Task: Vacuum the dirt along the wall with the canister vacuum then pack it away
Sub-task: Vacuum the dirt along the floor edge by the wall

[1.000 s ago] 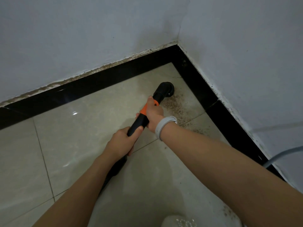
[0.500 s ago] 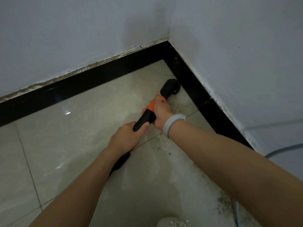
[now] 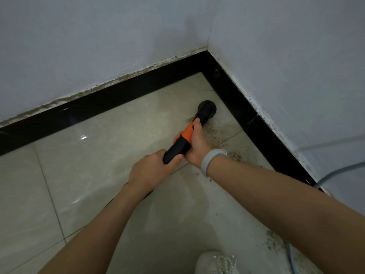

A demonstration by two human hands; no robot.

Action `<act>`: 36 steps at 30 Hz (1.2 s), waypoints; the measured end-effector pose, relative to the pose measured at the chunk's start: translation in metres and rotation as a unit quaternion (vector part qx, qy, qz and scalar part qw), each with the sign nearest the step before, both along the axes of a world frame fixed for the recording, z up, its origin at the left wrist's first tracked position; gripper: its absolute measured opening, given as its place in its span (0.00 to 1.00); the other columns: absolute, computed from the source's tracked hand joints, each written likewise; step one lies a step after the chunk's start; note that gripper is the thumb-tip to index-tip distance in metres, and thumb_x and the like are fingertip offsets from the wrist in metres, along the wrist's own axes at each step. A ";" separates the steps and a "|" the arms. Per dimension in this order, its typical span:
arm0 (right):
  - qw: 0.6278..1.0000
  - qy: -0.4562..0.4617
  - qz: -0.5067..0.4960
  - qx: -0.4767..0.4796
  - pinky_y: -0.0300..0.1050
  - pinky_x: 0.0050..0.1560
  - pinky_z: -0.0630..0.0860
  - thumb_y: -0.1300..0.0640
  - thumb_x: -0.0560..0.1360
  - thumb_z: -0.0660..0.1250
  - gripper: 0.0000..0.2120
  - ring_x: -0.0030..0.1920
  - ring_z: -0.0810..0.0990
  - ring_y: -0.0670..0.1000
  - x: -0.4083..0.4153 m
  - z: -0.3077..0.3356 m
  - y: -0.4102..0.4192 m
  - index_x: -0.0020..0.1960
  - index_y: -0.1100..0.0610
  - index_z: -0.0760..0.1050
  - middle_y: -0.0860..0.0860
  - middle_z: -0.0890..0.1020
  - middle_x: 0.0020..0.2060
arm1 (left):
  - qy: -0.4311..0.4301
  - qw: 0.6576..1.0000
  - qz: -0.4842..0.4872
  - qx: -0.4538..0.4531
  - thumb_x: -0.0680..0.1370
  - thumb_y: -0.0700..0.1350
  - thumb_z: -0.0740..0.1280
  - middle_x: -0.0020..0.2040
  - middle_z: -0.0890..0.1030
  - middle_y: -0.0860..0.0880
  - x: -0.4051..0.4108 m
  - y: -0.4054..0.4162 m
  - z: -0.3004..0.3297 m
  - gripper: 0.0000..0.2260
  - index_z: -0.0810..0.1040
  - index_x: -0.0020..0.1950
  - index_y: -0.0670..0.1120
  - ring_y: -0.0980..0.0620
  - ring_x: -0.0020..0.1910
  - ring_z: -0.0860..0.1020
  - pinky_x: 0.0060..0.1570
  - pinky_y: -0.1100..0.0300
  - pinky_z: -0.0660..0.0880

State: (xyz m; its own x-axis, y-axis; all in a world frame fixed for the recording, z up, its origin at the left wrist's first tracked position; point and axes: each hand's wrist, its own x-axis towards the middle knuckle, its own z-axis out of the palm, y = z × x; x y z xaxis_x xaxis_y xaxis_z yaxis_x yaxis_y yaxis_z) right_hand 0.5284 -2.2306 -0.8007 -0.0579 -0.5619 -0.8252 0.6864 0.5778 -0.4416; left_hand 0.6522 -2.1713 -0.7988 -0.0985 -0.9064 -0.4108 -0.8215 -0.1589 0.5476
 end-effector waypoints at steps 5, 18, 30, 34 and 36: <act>0.999 0.021 0.033 0.000 0.46 0.32 0.76 0.42 0.76 0.63 0.19 0.28 0.75 0.53 0.032 0.002 0.012 0.52 0.59 0.68 0.56 0.74 0.32 | 0.030 0.998 0.050 0.035 0.73 0.67 0.58 0.31 0.78 0.52 0.030 0.018 0.003 0.20 0.71 0.38 0.52 0.50 0.32 0.78 0.35 0.58 0.73; 0.994 0.011 0.111 0.023 0.49 0.36 0.79 0.46 0.78 0.62 0.15 0.29 0.75 0.55 0.092 0.007 0.043 0.46 0.58 0.65 0.57 0.73 0.32 | 0.067 0.989 0.119 0.057 0.70 0.67 0.60 0.25 0.78 0.50 0.092 0.062 0.008 0.20 0.74 0.37 0.50 0.52 0.22 0.76 0.29 0.58 0.74; 0.993 0.045 0.104 0.042 0.49 0.34 0.80 0.48 0.78 0.60 0.13 0.31 0.77 0.54 0.065 0.005 0.048 0.44 0.58 0.66 0.57 0.73 0.39 | 0.117 0.987 0.082 0.079 0.74 0.62 0.62 0.23 0.75 0.51 0.074 0.061 0.003 0.16 0.73 0.37 0.49 0.54 0.21 0.74 0.28 0.59 0.72; 0.993 0.058 0.091 0.038 0.48 0.33 0.79 0.48 0.78 0.61 0.13 0.31 0.77 0.54 0.054 0.003 0.042 0.44 0.58 0.66 0.57 0.73 0.37 | 0.121 0.987 0.072 0.078 0.75 0.61 0.62 0.24 0.76 0.52 0.063 0.052 0.001 0.17 0.72 0.37 0.49 0.55 0.21 0.74 0.28 0.60 0.72; 0.993 0.064 0.086 0.039 0.47 0.33 0.79 0.48 0.78 0.61 0.13 0.30 0.77 0.54 0.047 0.002 0.037 0.45 0.58 0.66 0.56 0.73 0.37 | 0.126 0.986 0.068 0.080 0.75 0.62 0.62 0.24 0.76 0.51 0.057 0.047 -0.001 0.17 0.72 0.37 0.49 0.55 0.21 0.74 0.27 0.60 0.72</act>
State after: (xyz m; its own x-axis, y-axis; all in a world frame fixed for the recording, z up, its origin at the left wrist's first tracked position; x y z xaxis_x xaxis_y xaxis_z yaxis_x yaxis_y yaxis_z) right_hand 0.5758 -2.1933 -0.7984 -0.0740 -0.5066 -0.8590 0.5160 0.7177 -0.4677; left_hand 0.7091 -2.1243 -0.7996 -0.0969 -0.8434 -0.5285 -0.6276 -0.3603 0.6902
